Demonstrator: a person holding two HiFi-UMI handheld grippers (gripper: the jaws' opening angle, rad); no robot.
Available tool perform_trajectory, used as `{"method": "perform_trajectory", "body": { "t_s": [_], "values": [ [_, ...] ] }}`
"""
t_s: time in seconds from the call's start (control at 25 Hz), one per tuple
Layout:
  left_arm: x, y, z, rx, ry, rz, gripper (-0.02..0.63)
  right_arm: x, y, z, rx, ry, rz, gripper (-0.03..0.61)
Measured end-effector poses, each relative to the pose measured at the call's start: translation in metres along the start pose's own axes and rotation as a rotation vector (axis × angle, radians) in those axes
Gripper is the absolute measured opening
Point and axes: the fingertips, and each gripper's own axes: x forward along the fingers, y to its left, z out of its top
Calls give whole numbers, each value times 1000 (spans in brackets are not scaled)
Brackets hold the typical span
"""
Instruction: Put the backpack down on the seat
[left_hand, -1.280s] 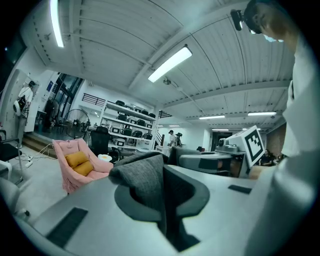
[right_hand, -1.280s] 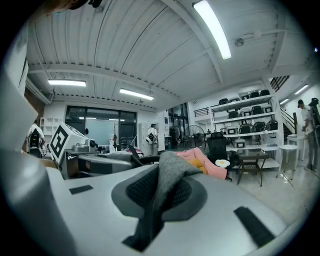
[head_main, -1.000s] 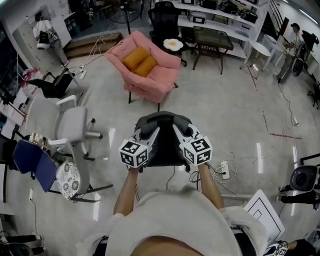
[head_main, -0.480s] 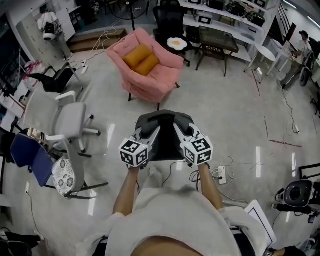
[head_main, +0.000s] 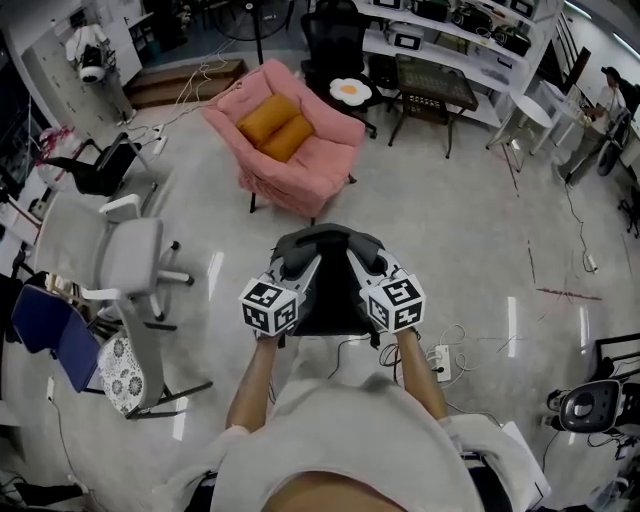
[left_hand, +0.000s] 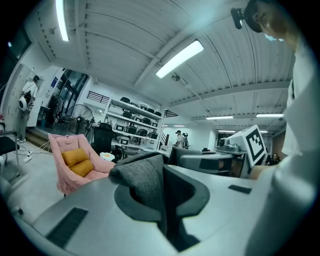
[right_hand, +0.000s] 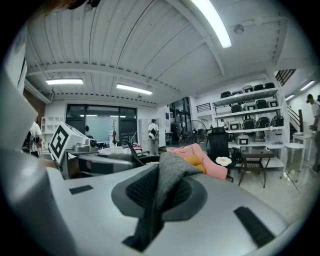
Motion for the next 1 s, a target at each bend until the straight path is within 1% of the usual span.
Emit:
{"method": "perform_trajectory", "body": {
  "t_s": [0.2,0.4,0.68,1.0],
  "values": [
    [40,49,14,-20,-1,-22,32,52,-37,11,2,11,-16,28],
    [80,98,39,-31,-8,-40,32,104,-74,33,10,6,-29,28],
    [127,162,80,-14,-19,-54,31,173,-120,67,7,-4,-41,28],
    [174,221,101,4,-17,-68,32,236,-162,84,-4,-12,-61,28]
  ]
}}
